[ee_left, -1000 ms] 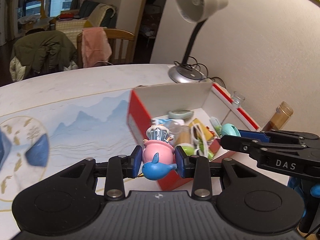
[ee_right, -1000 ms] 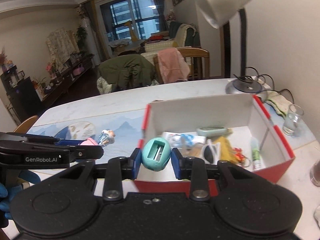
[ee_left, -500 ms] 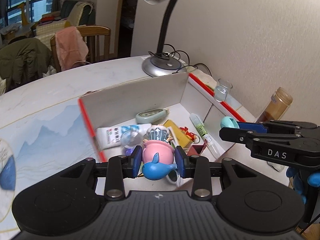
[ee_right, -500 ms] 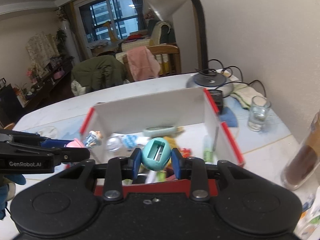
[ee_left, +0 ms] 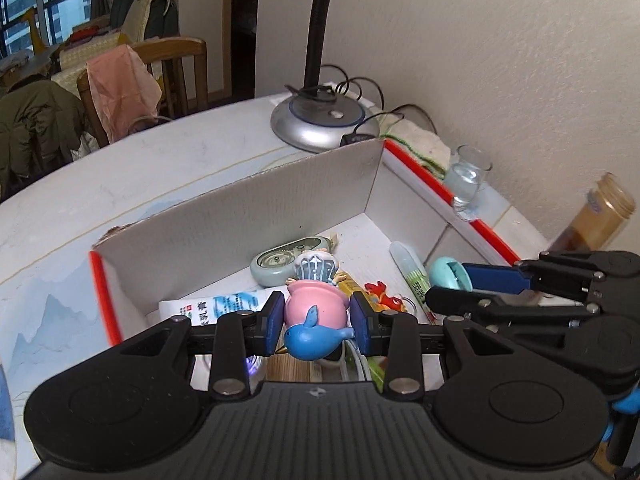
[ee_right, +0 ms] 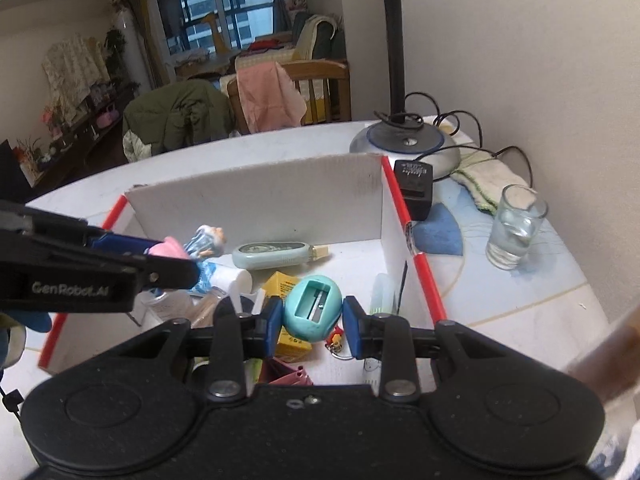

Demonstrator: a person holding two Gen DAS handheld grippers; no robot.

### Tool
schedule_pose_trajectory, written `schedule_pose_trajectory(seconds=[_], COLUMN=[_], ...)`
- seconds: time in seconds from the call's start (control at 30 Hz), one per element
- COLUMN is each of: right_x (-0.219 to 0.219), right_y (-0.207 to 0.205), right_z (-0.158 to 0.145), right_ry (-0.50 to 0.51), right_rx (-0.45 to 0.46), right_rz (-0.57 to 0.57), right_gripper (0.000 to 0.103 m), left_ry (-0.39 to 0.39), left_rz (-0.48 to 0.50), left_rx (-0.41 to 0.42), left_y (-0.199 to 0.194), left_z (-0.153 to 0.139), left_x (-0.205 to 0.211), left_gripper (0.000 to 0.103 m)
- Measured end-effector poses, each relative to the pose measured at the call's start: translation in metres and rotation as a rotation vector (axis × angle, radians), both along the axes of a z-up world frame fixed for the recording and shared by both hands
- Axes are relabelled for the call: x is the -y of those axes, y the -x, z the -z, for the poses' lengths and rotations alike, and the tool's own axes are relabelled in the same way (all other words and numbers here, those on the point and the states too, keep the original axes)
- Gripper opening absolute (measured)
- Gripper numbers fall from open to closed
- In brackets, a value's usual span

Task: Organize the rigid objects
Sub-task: 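Lower both items into the shoebox and open both tools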

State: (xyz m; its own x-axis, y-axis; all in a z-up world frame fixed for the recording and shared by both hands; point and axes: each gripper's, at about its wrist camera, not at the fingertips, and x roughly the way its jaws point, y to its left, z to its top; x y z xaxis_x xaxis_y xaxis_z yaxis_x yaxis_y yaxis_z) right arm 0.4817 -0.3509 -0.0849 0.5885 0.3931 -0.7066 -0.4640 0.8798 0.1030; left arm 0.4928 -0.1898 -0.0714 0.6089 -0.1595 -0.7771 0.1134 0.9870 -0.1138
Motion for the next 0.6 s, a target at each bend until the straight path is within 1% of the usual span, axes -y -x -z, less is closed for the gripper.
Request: schedule_pose_trajectory(seconds=[0.3, 0.4, 0.6], right_x=[-0.012, -0.015, -0.016], right_y=[-0.024, -0.028, -0.029], right_z=[0.021, 0.025, 0.032], right_ry=[0.051, 0.065, 0.076], right_rx=[-0.050, -0.061, -0.084], right_rz=[-0.037, -0.052, -0.059], right_gripper=[0.031, 0.031, 0.031], left_ry=[-0.038, -0.042, -0.050], left_rz=[-0.002, 0.001, 0.016], left_rx=[-0.057, -0.080, -0.091], left_y=[-0.038, -0.045, -0.053], left_z=[0.021, 0.029, 0.034], left_x=[0.007, 0.009, 0.015], left_gripper=[0.035, 0.035, 0.035])
